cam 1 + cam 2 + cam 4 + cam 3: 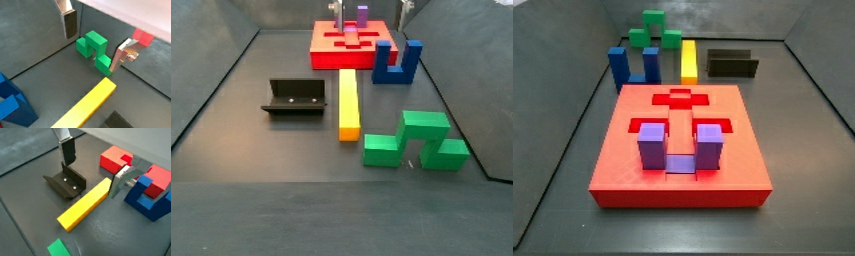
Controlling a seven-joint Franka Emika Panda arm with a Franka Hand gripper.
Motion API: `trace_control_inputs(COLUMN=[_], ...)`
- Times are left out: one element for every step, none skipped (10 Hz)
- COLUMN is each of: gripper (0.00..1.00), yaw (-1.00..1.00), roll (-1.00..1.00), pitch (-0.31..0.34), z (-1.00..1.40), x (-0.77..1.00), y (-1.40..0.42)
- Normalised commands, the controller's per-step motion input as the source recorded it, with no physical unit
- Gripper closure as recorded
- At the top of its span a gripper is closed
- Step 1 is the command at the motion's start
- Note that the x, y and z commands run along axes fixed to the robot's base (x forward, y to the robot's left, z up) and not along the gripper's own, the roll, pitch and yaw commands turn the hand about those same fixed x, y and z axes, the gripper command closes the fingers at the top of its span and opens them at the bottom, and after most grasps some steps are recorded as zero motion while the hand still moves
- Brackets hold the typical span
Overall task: Pick up the blue object. Move up. Move to above the board. Insert the blue object.
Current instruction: Pick up the blue object.
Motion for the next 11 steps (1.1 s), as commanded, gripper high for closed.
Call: trace_control_inputs(gripper=[0.0,0.0,0.0,0.0,0.0,0.0,0.0,0.0,0.0,0.0,0.0], yaw=[0.0,0.0,-0.01,0.0,0.0,0.0,0.0,0.0,0.0,0.0,0.0], roll=[0.06,0.05,0.0,0.01,0.04,0.07,0.08,0.09,0.1,0.09,0.02], pitch=[-0.053,-0.051,-0.041,-0.037,-0.016,-0.03,-0.059,-0.08,-0.123,-0.129,-0.131], z=[-0.43,-0.53,-0.56,-0.6,-0.63,-0.63,-0.55,-0.35,0.0,0.13,0.0], x=[-0.17,-0.41,-0.5,-0.51,-0.47,-0.45,-0.39,-0.37,-0.24,0.0,-0.04], y=[-0.91,-1.0,-1.0,-1.0,-1.0,-1.0,-1.0,-0.93,-0.81,-0.61,-0.25])
